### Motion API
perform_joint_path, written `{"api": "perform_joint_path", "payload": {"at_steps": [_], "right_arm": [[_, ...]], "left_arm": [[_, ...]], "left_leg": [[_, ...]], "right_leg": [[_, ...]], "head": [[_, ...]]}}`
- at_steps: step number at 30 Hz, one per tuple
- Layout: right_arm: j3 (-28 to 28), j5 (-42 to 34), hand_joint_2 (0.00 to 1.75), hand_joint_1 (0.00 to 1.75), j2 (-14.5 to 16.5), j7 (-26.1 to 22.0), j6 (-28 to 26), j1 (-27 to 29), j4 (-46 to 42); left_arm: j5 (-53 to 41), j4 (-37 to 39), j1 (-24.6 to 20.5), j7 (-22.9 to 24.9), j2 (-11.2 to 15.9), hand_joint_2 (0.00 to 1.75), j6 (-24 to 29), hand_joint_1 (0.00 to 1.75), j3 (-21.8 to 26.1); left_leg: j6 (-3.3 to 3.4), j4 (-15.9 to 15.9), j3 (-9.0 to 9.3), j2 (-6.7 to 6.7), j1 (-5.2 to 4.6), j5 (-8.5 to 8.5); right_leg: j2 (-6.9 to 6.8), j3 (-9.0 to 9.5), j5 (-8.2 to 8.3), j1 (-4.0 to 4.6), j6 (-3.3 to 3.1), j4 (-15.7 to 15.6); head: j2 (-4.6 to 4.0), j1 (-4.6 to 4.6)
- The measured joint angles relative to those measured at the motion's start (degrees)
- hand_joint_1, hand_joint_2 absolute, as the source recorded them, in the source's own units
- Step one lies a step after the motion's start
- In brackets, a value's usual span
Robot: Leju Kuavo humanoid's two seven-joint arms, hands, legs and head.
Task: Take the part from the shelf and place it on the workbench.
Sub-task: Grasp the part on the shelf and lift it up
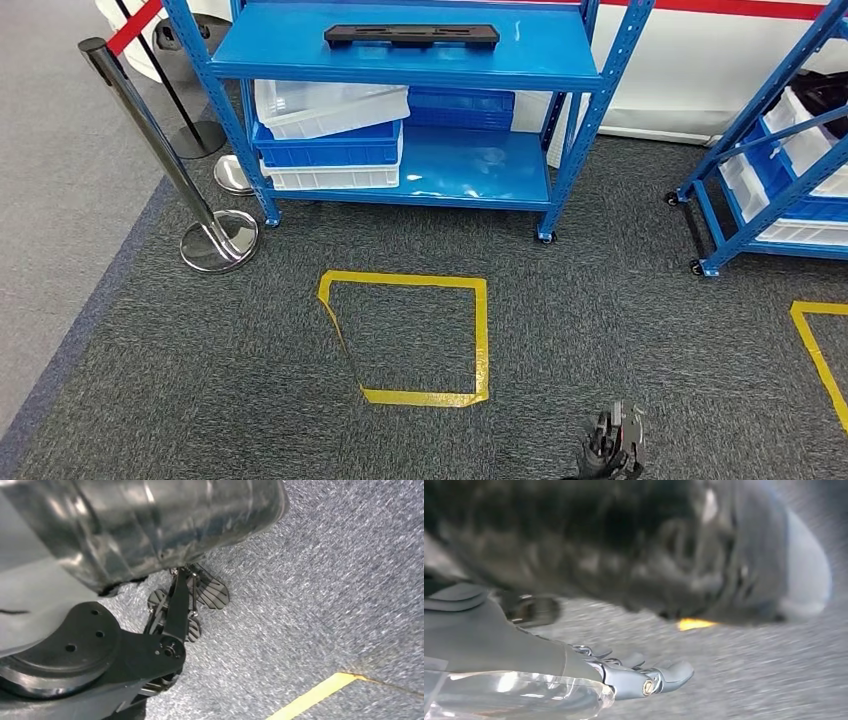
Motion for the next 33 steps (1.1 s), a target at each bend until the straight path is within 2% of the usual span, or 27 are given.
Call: {"api": "perform_joint_path", "payload": {"at_steps": [19,33], "right_arm": [[6.35,8.72,0.0,0.0,-1.43,-0.62,-3.67,-5.31,-33.39],[11.45,16.48,0.0,0.0,-2.75,-1.9,-5.25,-7.5,-61.76]], "left_arm": [[5.34,1.24,-1.33,-6.79,0.07,0.0,-0.34,0.0,-2.01],[6.75,1.63,-2.09,-13.38,0.67,0.0,0.3,0.0,-4.36]], "left_leg": [[-0.03,0.0,0.01,-0.02,0.01,0.03],[-0.03,0.0,0.02,-0.02,0.01,0.03]], "right_leg": [[-0.02,-0.01,0.0,0.07,0.0,0.04],[-0.01,-0.02,0.0,0.06,0.0,0.04]], "head": [[0.0,-0.01],[0.0,-0.01]]}}
